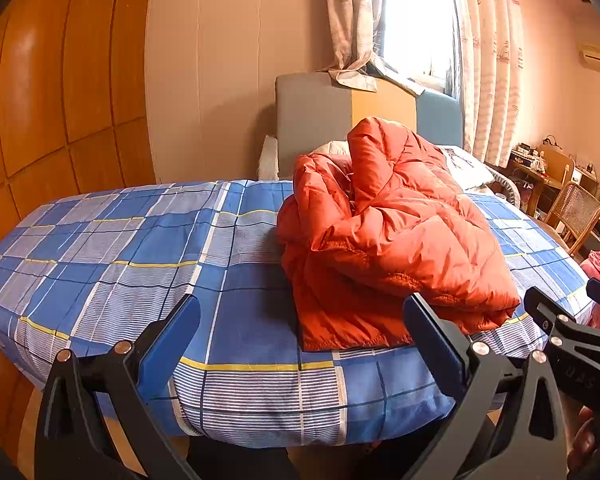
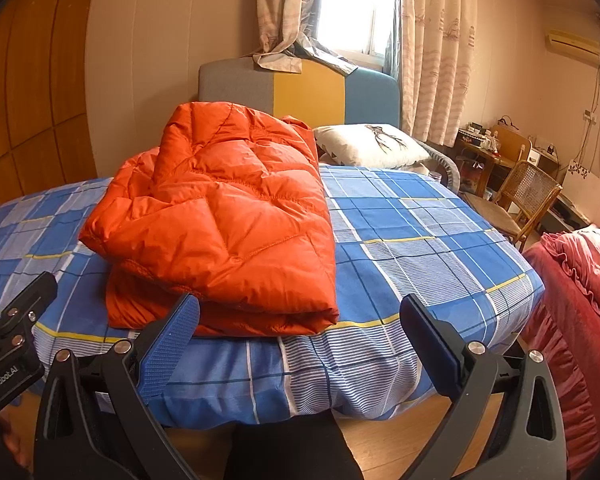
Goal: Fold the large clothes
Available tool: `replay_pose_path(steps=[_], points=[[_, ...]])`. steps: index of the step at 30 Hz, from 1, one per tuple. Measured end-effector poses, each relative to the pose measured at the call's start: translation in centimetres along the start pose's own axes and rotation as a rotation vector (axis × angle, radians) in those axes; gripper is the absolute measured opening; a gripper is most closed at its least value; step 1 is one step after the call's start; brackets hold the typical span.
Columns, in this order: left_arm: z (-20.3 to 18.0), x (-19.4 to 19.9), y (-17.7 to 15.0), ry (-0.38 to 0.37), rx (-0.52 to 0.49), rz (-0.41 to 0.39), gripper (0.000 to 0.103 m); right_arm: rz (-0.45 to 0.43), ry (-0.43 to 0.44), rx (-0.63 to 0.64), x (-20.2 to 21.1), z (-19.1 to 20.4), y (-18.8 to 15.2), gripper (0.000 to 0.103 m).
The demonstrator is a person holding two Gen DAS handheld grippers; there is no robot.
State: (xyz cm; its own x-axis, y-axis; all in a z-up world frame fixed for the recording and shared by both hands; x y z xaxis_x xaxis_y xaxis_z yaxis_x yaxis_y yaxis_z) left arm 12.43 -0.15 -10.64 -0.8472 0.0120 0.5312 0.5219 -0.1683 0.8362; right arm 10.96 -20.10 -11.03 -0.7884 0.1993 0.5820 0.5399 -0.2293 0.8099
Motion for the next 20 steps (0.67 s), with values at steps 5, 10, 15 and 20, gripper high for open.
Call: replay_pose_path(steps=[5, 10, 15, 20], points=[[0.1, -0.1, 0.0, -0.007, 0.003, -0.002, 0.101, 0.01, 0.001, 0.005, -0.2, 0.1, -0.2, 0.1], [-0.2, 0.0, -0.1, -0.001, -0.019, -0.01, 0.101, 0.021, 0.004, 0.008, -0.5, 0.3, -0.4, 0.1], [-0.1, -0.7, -0.5, -0.016, 0.002, 0.027, 0.101, 0.029, 0.019, 0.017, -0.7, 0.7, -0.7, 0.1], [0.5, -1.5, -1.0, -0.011, 0.048, 0.059, 0.101, 0.028, 0.019, 0.013, -0.9, 0.7, -0.8, 0.1]])
Point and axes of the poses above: each gripper's, at about its wrist camera, not at the fingertips, and x roughly against the way its jaws point, z to its left, y to its top, the point moved 7 cm from there along -x, roughly the way its jaws point, and after that the axes turned 11 degrees about -x, right-handed, at the moved point
